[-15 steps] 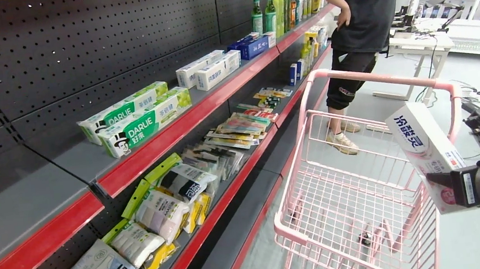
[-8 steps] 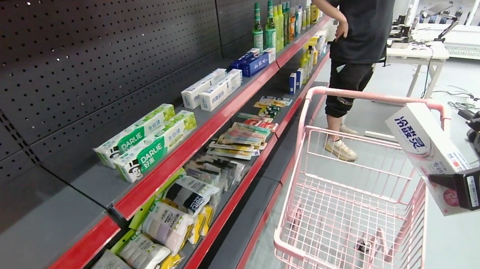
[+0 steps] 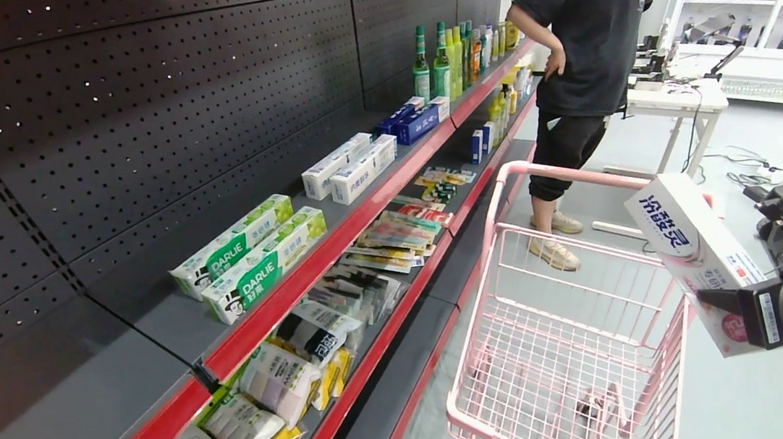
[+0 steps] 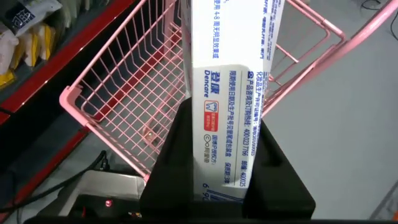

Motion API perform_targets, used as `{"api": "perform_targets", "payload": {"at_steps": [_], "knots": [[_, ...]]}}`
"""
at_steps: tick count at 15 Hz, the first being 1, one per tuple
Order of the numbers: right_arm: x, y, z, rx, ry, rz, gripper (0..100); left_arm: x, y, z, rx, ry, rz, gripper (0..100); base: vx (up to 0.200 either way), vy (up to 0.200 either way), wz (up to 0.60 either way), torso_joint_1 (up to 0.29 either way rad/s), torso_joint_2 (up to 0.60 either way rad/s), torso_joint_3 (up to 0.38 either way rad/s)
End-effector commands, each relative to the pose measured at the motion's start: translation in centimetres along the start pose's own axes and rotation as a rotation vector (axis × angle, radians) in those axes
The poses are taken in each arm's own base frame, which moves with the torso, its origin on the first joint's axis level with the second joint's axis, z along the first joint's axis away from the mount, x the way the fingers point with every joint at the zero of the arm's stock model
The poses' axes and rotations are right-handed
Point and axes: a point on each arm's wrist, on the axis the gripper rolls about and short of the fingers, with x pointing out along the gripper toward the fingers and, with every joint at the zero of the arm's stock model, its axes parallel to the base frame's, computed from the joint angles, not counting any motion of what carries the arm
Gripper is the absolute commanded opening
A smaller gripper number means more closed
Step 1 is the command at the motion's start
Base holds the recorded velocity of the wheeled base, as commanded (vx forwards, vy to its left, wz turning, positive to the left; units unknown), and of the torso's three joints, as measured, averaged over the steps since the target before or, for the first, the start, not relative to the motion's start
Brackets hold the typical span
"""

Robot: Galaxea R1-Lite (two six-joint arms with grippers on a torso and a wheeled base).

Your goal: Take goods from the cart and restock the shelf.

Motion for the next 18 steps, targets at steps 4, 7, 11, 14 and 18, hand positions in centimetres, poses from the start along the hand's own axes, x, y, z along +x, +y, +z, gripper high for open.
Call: {"api": "perform_targets", "payload": {"at_steps": [4, 7, 11, 14, 18], "knots": [[0.16, 0.06, -0.38, -0.012, 0.017, 0.004, 0, 0.0, 0.0, 0.0, 0.0, 0.0, 0.001, 100, 0.0, 0.0, 0.0, 0.161, -0.36, -0.203], [0.2, 0.04, -0.43, -0.012, 0.02, 0.005, 0, 0.0, 0.0, 0.0, 0.0, 0.0, 0.0, 100, 0.0, 0.0, 0.0, 0.16, -0.34, -0.189], [0.47, 0.09, -0.45, -0.016, 0.03, 0.008, 0, 0.0, 0.0, 0.0, 0.0, 0.0, 0.0, 100, 0.0, 0.0, 0.0, 0.162, -0.36, -0.192], [0.58, 0.09, -0.44, -0.016, 0.033, 0.009, 0, 0.0, 0.0, 0.0, 0.0, 0.0, 0.0, 100, 0.0, 0.0, 0.0, 0.134, -0.27, -0.147], [1.11, 0.09, -0.24, -0.017, 0.041, 0.003, 0, 0.0, 0.0, 0.0, 0.0, 0.0, 0.0, 100, 0.0, 0.0, 0.0, 0.09, -0.2, -0.108]]}}
